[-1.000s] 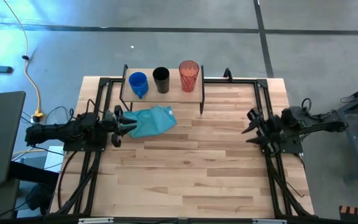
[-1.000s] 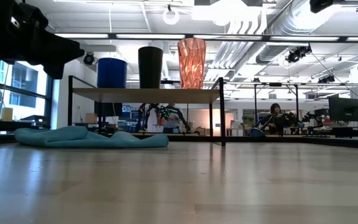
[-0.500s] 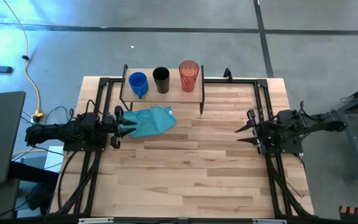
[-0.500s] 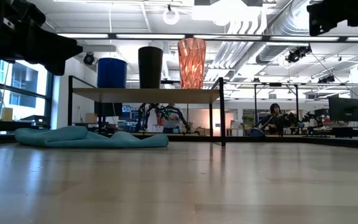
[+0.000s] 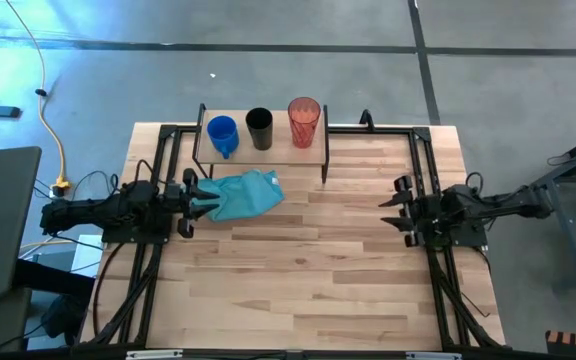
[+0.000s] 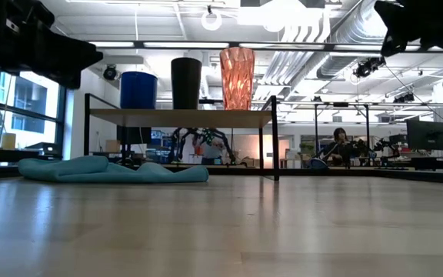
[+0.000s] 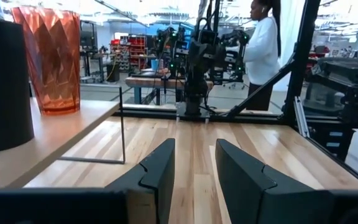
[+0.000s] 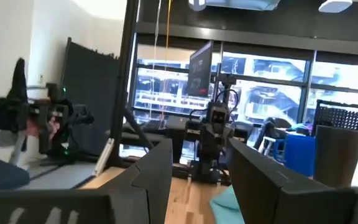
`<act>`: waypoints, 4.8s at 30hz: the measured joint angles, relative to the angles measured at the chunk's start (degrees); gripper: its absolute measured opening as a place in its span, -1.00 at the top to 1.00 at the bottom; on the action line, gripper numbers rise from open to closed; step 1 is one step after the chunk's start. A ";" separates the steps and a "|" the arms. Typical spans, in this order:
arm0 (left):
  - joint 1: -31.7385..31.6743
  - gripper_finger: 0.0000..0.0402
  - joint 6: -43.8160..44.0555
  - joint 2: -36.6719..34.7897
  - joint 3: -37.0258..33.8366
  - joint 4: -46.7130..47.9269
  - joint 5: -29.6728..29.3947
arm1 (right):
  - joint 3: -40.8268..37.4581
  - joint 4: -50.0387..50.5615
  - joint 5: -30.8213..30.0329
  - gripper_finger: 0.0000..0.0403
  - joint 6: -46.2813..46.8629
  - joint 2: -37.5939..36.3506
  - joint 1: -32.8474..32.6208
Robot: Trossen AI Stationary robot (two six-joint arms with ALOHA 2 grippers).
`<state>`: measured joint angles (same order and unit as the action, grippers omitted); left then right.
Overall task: Stack small to large cups/mugs on shelf
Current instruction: Return to Home Position
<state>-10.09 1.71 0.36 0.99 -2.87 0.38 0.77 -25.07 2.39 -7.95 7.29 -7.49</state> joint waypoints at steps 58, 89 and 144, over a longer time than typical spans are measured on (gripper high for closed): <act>-0.02 0.47 -1.46 0.66 0.00 3.21 0.45 | 0.99 26.51 4.28 0.28 5.80 0.29 16.17; -0.02 0.47 -1.44 0.63 0.00 3.22 0.46 | 0.99 27.53 -1.81 0.28 3.43 0.63 16.18; -0.02 0.47 -1.42 0.63 0.00 3.21 0.44 | 1.01 27.55 -1.81 0.28 3.44 0.63 16.19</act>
<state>-10.11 0.30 0.99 0.99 0.34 0.82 1.77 2.48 0.58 -4.51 7.92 8.70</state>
